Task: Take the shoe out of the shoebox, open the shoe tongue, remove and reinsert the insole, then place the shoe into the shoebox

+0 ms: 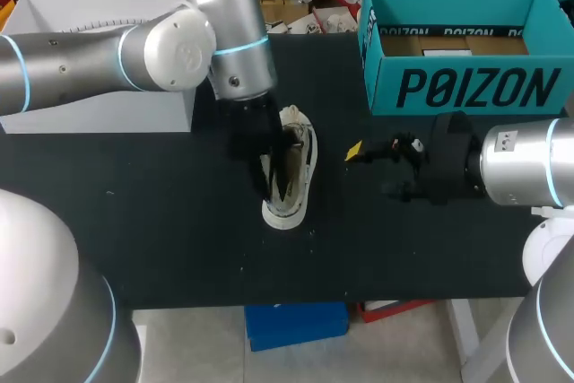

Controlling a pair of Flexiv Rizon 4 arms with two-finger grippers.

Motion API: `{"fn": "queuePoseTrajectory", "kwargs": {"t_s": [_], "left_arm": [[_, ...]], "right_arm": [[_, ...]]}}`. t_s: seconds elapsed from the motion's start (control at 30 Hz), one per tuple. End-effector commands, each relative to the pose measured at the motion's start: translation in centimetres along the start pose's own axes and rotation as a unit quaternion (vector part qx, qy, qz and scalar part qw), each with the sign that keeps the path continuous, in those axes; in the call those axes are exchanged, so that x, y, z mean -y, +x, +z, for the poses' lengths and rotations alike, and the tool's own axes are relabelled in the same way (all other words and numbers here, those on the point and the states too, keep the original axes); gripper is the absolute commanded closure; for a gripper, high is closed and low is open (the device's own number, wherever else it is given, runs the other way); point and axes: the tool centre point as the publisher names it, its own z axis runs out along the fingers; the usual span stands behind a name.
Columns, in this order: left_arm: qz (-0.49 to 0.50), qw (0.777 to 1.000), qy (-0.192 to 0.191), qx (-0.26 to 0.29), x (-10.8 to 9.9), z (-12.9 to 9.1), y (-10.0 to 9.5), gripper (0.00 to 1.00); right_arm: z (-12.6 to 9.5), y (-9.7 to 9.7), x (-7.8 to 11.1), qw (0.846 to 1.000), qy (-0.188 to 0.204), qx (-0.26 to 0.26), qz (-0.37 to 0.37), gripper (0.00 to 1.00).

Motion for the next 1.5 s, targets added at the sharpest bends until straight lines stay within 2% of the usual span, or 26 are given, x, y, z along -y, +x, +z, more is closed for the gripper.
{"fn": "queuePoseTrajectory", "kwargs": {"t_s": [0.03, 0.23, 0.3, 0.4, 0.43, 0.87, 1.37, 1.5], "left_arm": [[0.005, 1.000, -0.011, -0.004, 1.4, -2.0, 0.3, 0.42], [0.008, 1.000, -0.021, -0.007, 1.2, -2.6, 0.2, 0.58], [0.012, 0.999, -0.037, -0.018, 0.8, -2.4, 0.0, 0.74], [0.025, 0.995, -0.068, -0.071, 0.3, -2.0, -0.3, 0.97], [0.028, 0.994, -0.073, -0.082, 0.2, -1.9, -0.4, 1.00], [0.026, 0.988, -0.087, -0.124, -0.7, -0.8, 0.1, 1.00], [0.011, 0.987, -0.093, -0.128, -1.9, 1.8, 1.4, 1.00], [0.011, 0.987, -0.098, -0.130, -2.3, 2.4, 1.2, 1.00]], "right_arm": [[0.0, 0.0, 0.0, 1.000, 0.000, 0.001, 0.000, 0.00], [0.0, 0.0, 0.0, 1.000, 0.000, 0.001, 0.000, 0.00], [0.0, 0.0, 0.0, 1.000, 0.000, 0.001, 0.000, 0.00], [0.0, 0.0, 0.0, 1.000, 0.000, 0.001, 0.000, 0.00], [0.0, 0.0, 0.0, 1.000, 0.000, 0.001, 0.000, 0.00], [0.0, 0.0, 0.0, 1.000, 0.000, 0.001, 0.000, 0.00], [0.0, 0.0, 0.0, 1.000, 0.000, 0.001, 0.000, 0.00], [0.0, 0.0, 0.0, 1.000, 0.000, 0.001, 0.000, 0.00]]}}
